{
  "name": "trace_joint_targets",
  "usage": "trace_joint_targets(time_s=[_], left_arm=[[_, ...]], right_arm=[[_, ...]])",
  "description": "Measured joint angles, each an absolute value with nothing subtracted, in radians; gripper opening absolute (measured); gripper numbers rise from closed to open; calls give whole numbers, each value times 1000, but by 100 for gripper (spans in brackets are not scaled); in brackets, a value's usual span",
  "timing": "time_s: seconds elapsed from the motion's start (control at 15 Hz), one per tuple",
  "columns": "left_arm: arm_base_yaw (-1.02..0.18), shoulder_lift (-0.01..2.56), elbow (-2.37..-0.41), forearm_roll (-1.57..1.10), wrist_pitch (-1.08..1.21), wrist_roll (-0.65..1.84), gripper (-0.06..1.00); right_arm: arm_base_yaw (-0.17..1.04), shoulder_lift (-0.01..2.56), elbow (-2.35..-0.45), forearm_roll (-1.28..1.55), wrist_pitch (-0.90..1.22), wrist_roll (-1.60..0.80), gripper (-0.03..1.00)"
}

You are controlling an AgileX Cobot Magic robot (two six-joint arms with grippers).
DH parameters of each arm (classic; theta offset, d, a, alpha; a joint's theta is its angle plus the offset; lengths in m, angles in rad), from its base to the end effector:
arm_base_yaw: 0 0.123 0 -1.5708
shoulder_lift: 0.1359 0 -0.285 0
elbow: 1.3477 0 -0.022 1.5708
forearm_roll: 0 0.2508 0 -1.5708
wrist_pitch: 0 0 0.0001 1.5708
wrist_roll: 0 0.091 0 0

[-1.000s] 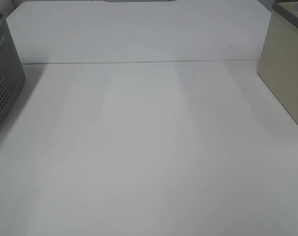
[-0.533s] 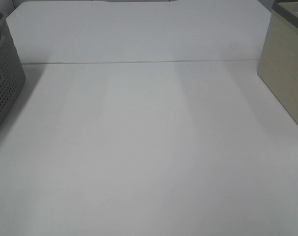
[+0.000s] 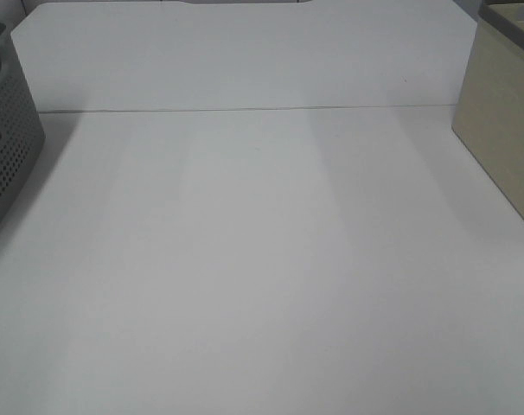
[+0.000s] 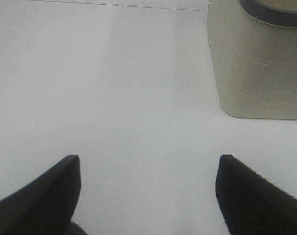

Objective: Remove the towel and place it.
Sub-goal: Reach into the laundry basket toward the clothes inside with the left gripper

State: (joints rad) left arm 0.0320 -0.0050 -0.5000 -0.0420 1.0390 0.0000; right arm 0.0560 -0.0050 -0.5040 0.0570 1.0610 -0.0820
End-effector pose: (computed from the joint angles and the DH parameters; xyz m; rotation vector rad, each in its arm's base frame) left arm -0.0047 -0.0034 0.2791 -0.0308 2.0168 -0.0297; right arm -0.0064 0.0042 0.2785 -0.1432 2.0296 0.0518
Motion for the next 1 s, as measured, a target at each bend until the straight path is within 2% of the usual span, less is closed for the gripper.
trace_joint_targets(time_s=[0.6,0.73,1.0], left_arm=[[32,-5,-500,-42,1039,0,99],[32,84,-547,-42,1057,81,99],[32,437,-786,-60,1134,456,99]], right_arm=[[56,-5,-504,57,1061,-82,75],[56,-5,-504,57,1061,-82,75],[56,-5,-504,57,1061,-82,75]])
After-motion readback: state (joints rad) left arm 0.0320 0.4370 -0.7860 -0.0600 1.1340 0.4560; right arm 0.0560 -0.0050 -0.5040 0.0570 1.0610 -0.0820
